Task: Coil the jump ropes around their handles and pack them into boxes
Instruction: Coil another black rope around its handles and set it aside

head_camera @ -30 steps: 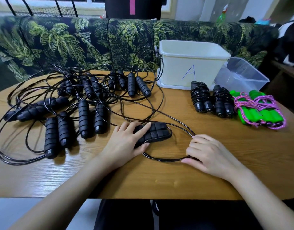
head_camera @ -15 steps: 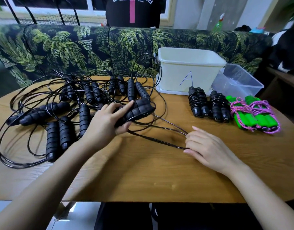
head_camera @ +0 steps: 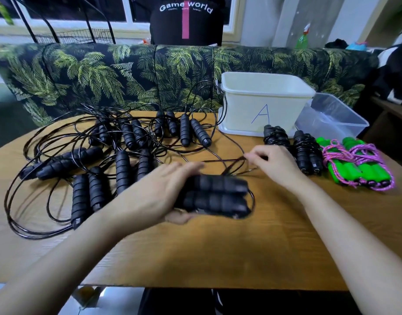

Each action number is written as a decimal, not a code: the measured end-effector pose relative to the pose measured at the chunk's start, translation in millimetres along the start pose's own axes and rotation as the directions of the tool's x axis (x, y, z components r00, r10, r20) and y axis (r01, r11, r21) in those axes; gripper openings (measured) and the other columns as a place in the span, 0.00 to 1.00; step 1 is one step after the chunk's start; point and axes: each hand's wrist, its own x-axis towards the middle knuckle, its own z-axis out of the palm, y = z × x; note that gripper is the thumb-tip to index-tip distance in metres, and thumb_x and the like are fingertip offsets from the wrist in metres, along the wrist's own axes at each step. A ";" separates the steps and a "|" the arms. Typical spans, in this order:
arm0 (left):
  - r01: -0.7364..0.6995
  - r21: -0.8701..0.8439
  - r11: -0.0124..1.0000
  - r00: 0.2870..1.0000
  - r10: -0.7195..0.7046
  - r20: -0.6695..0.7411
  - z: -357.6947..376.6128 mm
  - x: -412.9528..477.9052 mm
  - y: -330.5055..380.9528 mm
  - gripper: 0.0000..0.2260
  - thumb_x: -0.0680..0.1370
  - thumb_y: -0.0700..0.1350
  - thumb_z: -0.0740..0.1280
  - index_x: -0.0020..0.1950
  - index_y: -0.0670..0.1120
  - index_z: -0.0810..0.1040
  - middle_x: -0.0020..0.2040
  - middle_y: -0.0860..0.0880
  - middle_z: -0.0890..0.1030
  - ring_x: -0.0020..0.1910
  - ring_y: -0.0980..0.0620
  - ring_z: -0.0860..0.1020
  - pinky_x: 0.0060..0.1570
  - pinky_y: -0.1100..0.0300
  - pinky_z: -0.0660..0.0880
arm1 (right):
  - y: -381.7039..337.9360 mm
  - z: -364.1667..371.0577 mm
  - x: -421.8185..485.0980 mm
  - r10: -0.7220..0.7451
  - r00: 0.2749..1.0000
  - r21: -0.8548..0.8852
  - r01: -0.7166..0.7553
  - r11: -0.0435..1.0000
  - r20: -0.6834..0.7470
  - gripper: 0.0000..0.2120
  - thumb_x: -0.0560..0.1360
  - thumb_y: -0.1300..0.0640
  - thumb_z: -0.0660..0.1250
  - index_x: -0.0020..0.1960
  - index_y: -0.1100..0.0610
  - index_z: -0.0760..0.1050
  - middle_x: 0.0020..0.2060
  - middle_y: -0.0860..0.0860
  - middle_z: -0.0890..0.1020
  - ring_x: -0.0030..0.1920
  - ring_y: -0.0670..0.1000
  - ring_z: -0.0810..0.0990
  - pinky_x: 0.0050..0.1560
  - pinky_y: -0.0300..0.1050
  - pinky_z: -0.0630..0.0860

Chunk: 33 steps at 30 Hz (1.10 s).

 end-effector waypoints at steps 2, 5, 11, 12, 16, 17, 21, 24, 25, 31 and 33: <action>-0.158 0.308 0.938 0.976 0.196 -0.096 3.6 -14.2 25.9 0.24 0.78 0.59 0.54 0.64 0.45 0.75 0.53 0.55 0.78 0.51 0.59 0.69 0.63 0.62 0.58 | -22.1 0.8 19.0 -0.016 0.999 -0.061 0.015 0.998 -0.028 0.18 0.78 0.41 0.64 0.31 0.45 0.73 0.31 0.46 0.81 0.36 0.50 0.79 0.42 0.43 0.73; -0.216 0.366 0.905 0.944 0.289 -0.158 5.2 -17.5 38.6 0.27 0.74 0.60 0.56 0.62 0.40 0.71 0.47 0.50 0.80 0.47 0.54 0.73 0.47 0.57 0.73 | -55.1 -4.7 31.9 -0.064 0.989 -0.008 0.064 0.998 -0.132 0.18 0.78 0.44 0.66 0.30 0.46 0.73 0.27 0.47 0.77 0.31 0.49 0.74 0.38 0.45 0.69; 0.132 0.452 0.882 0.985 -0.068 -0.157 13.7 -1.2 23.4 0.42 0.60 0.60 0.76 0.62 0.31 0.71 0.37 0.40 0.81 0.35 0.42 0.81 0.29 0.56 0.75 | -107.4 -9.0 -7.4 -0.237 0.957 0.126 0.259 0.958 -0.164 0.17 0.73 0.38 0.64 0.33 0.47 0.79 0.28 0.48 0.81 0.32 0.52 0.77 0.36 0.48 0.72; 0.189 0.468 0.863 0.979 -0.129 -0.158 11.4 2.4 21.2 0.44 0.56 0.58 0.80 0.61 0.31 0.75 0.35 0.41 0.80 0.33 0.43 0.80 0.28 0.57 0.74 | -110.2 -5.0 -20.4 -0.265 0.952 0.087 0.280 0.956 -0.151 0.18 0.72 0.37 0.62 0.34 0.48 0.81 0.27 0.47 0.79 0.31 0.53 0.76 0.35 0.48 0.70; 0.300 0.407 0.863 0.937 -0.186 -0.297 0.8 9.4 13.1 0.39 0.63 0.58 0.75 0.65 0.33 0.75 0.33 0.42 0.80 0.33 0.42 0.79 0.28 0.55 0.74 | -97.3 6.3 -64.2 -0.272 0.956 0.009 0.274 0.962 -0.108 0.17 0.75 0.39 0.61 0.40 0.46 0.84 0.30 0.43 0.82 0.33 0.50 0.78 0.46 0.48 0.74; 0.301 0.392 0.869 0.932 -0.181 -0.315 1.2 7.6 14.3 0.38 0.65 0.57 0.71 0.67 0.34 0.74 0.35 0.41 0.80 0.34 0.41 0.79 0.28 0.54 0.74 | -92.3 7.8 -70.5 -0.265 0.959 0.032 0.270 0.962 -0.102 0.17 0.75 0.40 0.61 0.41 0.46 0.85 0.33 0.42 0.84 0.34 0.46 0.80 0.50 0.46 0.74; 0.314 0.209 0.926 0.925 -0.249 -0.286 1.7 2.3 26.8 0.38 0.70 0.56 0.67 0.76 0.41 0.66 0.47 0.42 0.83 0.45 0.38 0.79 0.35 0.51 0.74 | -85.4 16.7 -84.5 -0.212 0.975 0.188 0.222 0.957 -0.073 0.15 0.75 0.42 0.63 0.44 0.47 0.86 0.38 0.36 0.85 0.41 0.39 0.83 0.50 0.29 0.71; 0.286 -0.011 0.958 0.912 -0.276 -0.303 0.1 -2.0 32.8 0.37 0.75 0.52 0.71 0.80 0.49 0.58 0.55 0.45 0.81 0.54 0.41 0.75 0.43 0.53 0.68 | -78.5 23.7 -86.6 -0.146 0.987 0.292 0.157 0.943 -0.060 0.10 0.76 0.47 0.68 0.43 0.47 0.86 0.38 0.36 0.85 0.43 0.40 0.83 0.46 0.35 0.76; 0.251 -0.066 0.966 0.915 -0.259 -0.309 -0.5 -3.6 33.5 0.37 0.75 0.51 0.71 0.80 0.49 0.58 0.54 0.46 0.80 0.53 0.42 0.76 0.43 0.55 0.66 | -75.9 24.9 -84.2 -0.117 0.991 0.300 0.130 0.945 -0.062 0.08 0.77 0.50 0.69 0.42 0.46 0.85 0.38 0.36 0.85 0.43 0.39 0.83 0.46 0.36 0.77; 0.130 -0.430 0.894 0.977 -0.189 -0.098 -0.9 -9.4 37.1 0.37 0.73 0.57 0.65 0.80 0.55 0.55 0.53 0.52 0.80 0.51 0.54 0.77 0.53 0.61 0.72 | -78.7 33.2 -75.3 -0.047 0.997 0.357 0.065 0.932 -0.058 0.09 0.75 0.53 0.71 0.40 0.40 0.82 0.38 0.35 0.85 0.44 0.37 0.82 0.48 0.32 0.74; 0.149 -0.525 0.838 0.983 -0.185 -0.017 -0.9 -10.6 37.7 0.35 0.74 0.58 0.63 0.79 0.54 0.57 0.61 0.56 0.78 0.58 0.62 0.75 0.59 0.66 0.69 | -81.5 32.2 -75.2 -0.063 0.995 0.372 0.086 0.924 -0.074 0.10 0.76 0.53 0.71 0.40 0.39 0.81 0.39 0.35 0.85 0.45 0.38 0.83 0.49 0.34 0.76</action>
